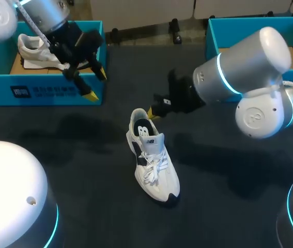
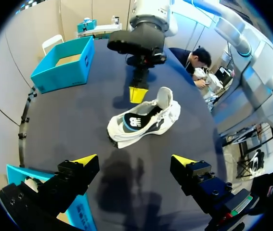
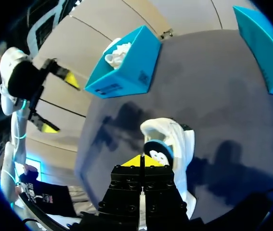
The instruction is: Take the shoe out of the shoebox, open the shoe tongue, remove and reinsert the insole, then place the shoe into the shoebox
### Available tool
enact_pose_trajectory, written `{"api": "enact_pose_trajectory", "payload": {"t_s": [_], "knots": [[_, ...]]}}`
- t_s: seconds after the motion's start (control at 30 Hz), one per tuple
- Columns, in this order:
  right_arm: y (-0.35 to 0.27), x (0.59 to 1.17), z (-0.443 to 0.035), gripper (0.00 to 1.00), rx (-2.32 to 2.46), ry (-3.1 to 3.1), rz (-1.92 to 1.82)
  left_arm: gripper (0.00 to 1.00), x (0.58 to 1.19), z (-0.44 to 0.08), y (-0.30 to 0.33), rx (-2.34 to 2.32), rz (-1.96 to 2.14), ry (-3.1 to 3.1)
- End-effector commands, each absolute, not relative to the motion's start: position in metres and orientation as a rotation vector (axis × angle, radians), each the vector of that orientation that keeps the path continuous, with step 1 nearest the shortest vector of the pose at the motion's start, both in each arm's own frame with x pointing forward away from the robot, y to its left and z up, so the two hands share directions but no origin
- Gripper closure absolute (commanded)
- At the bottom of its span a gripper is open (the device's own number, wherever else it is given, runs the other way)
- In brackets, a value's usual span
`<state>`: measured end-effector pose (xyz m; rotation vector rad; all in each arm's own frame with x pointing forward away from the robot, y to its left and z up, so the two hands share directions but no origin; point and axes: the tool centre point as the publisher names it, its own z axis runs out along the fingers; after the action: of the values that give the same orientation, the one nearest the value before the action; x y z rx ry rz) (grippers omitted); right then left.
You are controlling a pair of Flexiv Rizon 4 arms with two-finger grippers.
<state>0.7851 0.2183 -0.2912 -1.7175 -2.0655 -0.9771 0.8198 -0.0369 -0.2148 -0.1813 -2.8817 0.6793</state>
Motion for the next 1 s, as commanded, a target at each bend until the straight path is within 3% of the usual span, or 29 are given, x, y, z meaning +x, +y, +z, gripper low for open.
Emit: {"api": "enact_pose_trajectory", "payload": {"t_s": [0.03, 0.53, 1.0], "knots": [[0.232, 0.784, -0.301, 1.0, -1.932, -2.272, -0.821, 0.0, 0.822, -0.203, -0.028, -0.186, 0.68, -2.871], [0.242, 0.786, -0.322, 1.0, -2.102, -2.465, -0.542, 0.0, 0.827, -0.195, -0.022, -0.14, 0.715, -2.877], [0.242, 0.786, -0.322, 1.0, -2.102, -2.465, -0.542, 0.0, 0.827, -0.195, -0.022, -0.14, 0.715, -2.877]]}}
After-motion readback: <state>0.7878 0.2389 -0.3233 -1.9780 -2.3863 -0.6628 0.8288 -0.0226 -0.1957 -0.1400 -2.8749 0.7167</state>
